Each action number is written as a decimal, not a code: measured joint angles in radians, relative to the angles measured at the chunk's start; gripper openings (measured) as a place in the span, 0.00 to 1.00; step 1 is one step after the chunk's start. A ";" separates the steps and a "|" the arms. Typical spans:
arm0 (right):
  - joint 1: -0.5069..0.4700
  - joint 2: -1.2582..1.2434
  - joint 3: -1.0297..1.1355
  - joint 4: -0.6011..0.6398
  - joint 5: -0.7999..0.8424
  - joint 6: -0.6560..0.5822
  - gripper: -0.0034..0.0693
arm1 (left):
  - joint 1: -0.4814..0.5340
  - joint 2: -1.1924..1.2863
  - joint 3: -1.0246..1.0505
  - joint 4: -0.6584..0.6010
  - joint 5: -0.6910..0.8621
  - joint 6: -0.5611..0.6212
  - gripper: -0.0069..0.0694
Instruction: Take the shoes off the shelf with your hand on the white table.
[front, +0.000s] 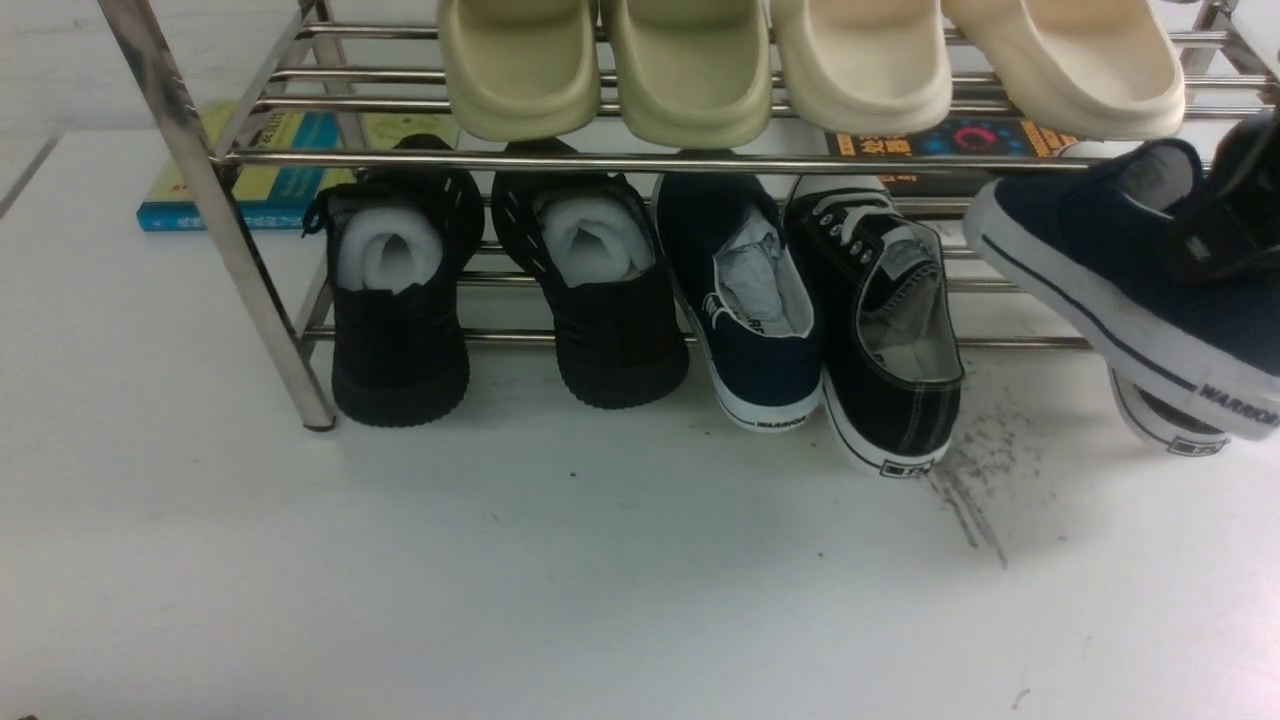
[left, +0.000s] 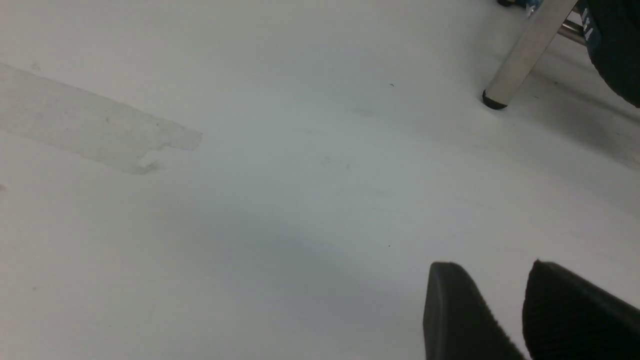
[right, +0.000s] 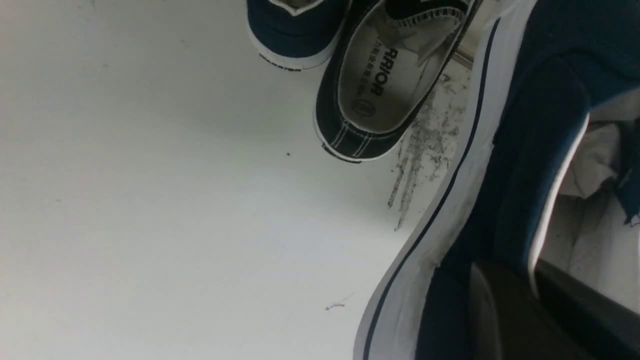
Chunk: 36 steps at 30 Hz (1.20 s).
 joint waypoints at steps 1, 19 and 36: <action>0.000 -0.025 0.028 0.010 -0.001 0.000 0.10 | 0.000 0.000 0.000 0.000 0.000 0.000 0.40; 0.000 -0.424 0.497 0.279 -0.003 -0.010 0.10 | 0.000 0.000 0.000 0.000 0.000 0.000 0.40; 0.336 -0.236 0.662 0.270 -0.039 0.184 0.10 | 0.000 0.000 0.000 0.000 0.000 0.000 0.40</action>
